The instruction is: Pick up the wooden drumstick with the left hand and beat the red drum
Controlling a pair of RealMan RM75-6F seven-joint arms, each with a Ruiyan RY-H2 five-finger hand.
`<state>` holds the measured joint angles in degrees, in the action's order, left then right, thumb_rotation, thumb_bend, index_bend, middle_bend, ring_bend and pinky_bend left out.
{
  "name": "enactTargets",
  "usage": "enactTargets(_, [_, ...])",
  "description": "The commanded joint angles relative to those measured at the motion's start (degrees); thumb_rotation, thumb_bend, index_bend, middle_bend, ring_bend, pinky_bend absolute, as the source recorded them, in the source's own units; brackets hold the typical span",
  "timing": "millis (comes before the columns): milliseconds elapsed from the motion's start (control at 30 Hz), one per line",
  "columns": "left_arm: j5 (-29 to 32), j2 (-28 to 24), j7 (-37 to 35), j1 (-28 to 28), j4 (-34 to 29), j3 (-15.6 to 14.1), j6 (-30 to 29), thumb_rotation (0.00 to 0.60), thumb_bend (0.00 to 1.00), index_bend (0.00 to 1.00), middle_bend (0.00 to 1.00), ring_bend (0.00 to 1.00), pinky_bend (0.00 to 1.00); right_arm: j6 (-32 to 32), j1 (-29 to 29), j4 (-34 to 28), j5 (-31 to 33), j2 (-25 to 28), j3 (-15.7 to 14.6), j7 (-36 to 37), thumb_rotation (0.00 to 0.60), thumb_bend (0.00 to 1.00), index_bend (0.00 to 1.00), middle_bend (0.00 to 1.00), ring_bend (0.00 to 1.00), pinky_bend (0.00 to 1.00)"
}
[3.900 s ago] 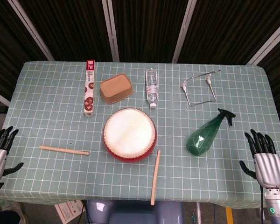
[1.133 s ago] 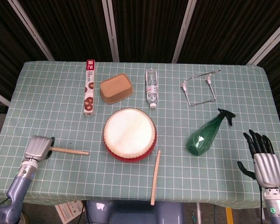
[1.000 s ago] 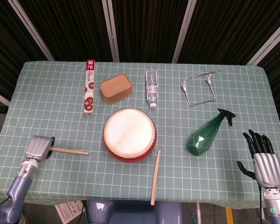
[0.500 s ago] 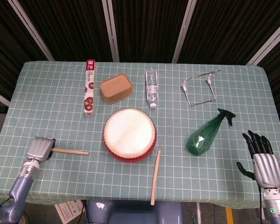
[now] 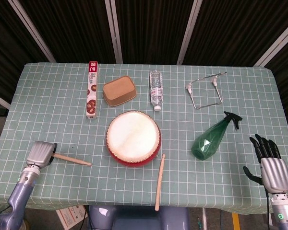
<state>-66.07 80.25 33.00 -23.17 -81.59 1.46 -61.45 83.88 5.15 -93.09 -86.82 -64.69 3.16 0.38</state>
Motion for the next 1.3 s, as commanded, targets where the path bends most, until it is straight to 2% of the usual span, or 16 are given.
enactTargets(33, [-1.5,-3.2,-2.4,0.7,-5.0,0.6,-2.3,0.600,0.55,0.76,1.00,1.00,0.99,0.0,0.0,0.0,0.0,0.0,0.0,-0.1,0.600,0.31,0.00,0.00,0.00,0.01])
enactTargets(333, [-7.4,-10.5,-7.8,2.1,-17.3,1.0,-7.1,0.600,0.55,0.78,1.00,1.00,0.99,-0.2,0.0,-0.3,0.4,0.0,0.1,-0.3,0.600,0.31,0.00,0.00,0.00,0.01])
enactTargets(700, [-14.7,-15.4,-12.7,4.1,-26.6,0.5,-12.5,0.600,0.55,0.78,1.00,1.00,0.99,-0.3,0.0,-0.5,0.5,-0.1,0.2,-0.2,0.600,0.31,0.00,0.00,0.00,0.01])
enactTargets(900, [-17.2,-18.8,-15.0,4.8,-33.2,2.0,-15.9,0.600,0.55,0.78,1.00,1.00,0.99,-0.4,0.1,-0.5,0.6,-0.1,0.2,0.0,0.600,0.31,0.00,0.00,0.00,0.01])
enactTargets(1100, [-13.2,-19.4,-13.3,2.4,-36.6,6.3,-15.2,0.600,0.55,0.78,1.00,1.00,0.99,-0.4,0.1,-0.7,0.4,-0.1,0.1,-0.1,0.600,0.31,0.00,0.00,0.00,0.01])
enactTargets(1300, [-3.3,-15.1,-8.4,-2.5,-35.3,12.1,-13.1,0.600,0.55,0.78,1.00,1.00,0.99,-0.8,0.3,-0.8,0.6,-0.1,0.1,0.1,0.600,0.31,0.00,0.00,0.00,0.01])
